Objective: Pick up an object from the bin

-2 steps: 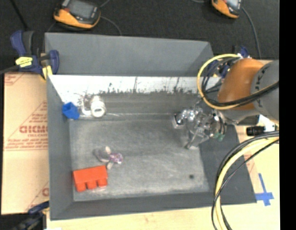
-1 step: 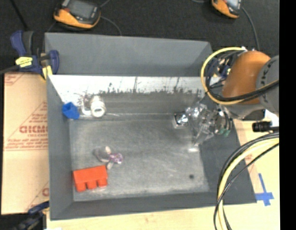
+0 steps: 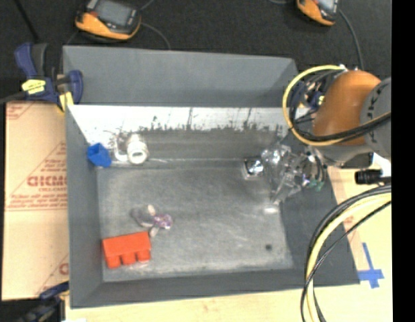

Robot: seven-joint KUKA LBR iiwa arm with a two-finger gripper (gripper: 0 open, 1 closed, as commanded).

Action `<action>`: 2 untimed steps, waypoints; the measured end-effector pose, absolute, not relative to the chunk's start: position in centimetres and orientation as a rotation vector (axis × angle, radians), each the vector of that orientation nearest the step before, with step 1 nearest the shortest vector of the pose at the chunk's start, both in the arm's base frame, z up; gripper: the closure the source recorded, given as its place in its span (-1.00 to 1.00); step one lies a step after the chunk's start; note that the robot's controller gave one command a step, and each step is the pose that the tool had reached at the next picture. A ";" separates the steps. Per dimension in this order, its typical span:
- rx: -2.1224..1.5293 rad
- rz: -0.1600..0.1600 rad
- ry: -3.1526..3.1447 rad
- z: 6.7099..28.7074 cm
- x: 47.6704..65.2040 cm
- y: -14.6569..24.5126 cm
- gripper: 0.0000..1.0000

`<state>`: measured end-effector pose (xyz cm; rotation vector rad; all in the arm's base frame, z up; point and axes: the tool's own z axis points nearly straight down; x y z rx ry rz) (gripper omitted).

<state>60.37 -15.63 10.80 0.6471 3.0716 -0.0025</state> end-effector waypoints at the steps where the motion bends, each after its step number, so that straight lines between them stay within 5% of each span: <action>1: 0.643 0.000 3.070 16.0 60.5 -15.7 1.00; 2: 0.642 -0.002 3.073 15.9 60.5 -15.8 1.00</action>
Offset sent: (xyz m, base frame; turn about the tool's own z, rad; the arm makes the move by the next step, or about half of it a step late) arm 0.0001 -0.0001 0.0492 0.0000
